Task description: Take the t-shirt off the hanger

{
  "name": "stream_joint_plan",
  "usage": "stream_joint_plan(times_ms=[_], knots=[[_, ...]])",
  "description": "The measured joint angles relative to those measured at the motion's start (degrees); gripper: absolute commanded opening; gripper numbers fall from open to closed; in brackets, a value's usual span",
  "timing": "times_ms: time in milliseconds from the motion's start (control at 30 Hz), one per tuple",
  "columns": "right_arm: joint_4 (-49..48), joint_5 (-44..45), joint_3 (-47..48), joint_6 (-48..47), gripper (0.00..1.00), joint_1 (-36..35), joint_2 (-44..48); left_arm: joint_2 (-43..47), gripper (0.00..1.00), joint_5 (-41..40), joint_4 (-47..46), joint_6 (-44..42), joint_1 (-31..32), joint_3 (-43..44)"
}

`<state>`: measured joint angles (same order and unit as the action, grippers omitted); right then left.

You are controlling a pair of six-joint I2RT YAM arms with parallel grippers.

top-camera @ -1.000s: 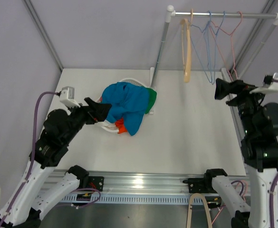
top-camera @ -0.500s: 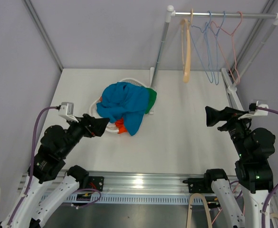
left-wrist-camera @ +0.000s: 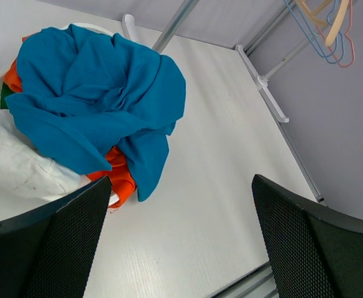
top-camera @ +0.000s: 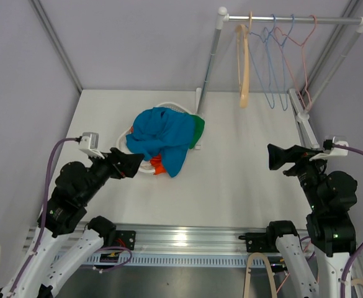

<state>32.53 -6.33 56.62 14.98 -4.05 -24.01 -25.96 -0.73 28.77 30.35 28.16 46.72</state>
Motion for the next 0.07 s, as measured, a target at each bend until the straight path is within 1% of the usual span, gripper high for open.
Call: stream_joint_plan(times_ms=[67], knots=[[0.0, 0.0, -0.3, 0.0, 1.0, 0.0, 0.0, 0.0, 0.99, 0.0, 0.0, 0.0, 0.0, 0.0]])
